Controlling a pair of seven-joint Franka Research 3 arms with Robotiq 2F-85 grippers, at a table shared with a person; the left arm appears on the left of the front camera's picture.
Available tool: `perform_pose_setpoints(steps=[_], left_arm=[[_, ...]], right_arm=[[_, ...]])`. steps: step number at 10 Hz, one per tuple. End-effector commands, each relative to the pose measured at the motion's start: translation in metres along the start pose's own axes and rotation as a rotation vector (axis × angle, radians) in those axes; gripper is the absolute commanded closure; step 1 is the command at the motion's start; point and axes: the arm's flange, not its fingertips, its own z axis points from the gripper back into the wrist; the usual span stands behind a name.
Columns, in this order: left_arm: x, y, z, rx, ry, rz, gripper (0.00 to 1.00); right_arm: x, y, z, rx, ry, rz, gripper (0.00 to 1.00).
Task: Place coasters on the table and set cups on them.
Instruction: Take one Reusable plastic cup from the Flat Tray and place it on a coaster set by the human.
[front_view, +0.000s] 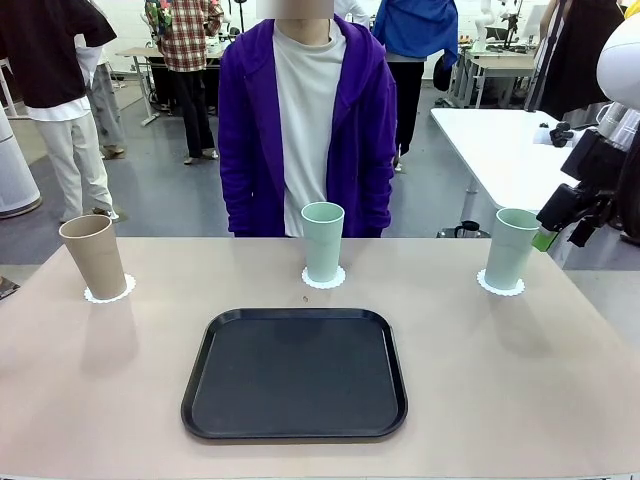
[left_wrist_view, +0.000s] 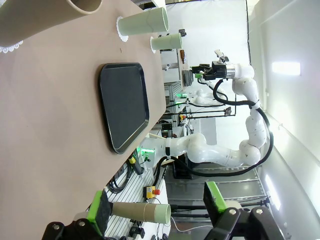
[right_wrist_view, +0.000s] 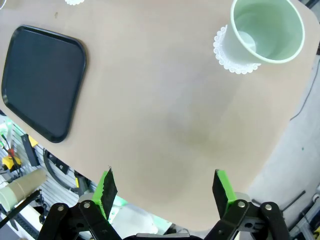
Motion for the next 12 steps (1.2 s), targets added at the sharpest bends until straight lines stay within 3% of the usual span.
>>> perform_pose_setpoints(steps=[1,5,8,10,12], left_arm=[[-0.002,-0.001,0.001,-0.014,-0.005,-0.018,0.0],[-0.002,-0.001,0.001,-0.014,-0.005,-0.018,0.0],[-0.002,-0.001,0.001,-0.014,-0.005,-0.018,0.0],[-0.002,-0.001,0.001,-0.014,-0.005,-0.018,0.0],[-0.002,-0.001,0.001,-0.014,-0.005,-0.018,0.0]], right_arm=[[-0.017,-0.021,0.016,0.112,-0.069,-0.137,0.0],[-0.063,-0.138,0.032,0.633,-0.212,-0.498,0.0],[-0.109,-0.206,-0.003,0.958,-0.312,-0.499,0.0],[-0.129,-0.226,-0.04,1.106,-0.349,-0.46,0.0],[-0.144,-0.24,-0.063,1.171,-0.352,-0.446,0.0]])
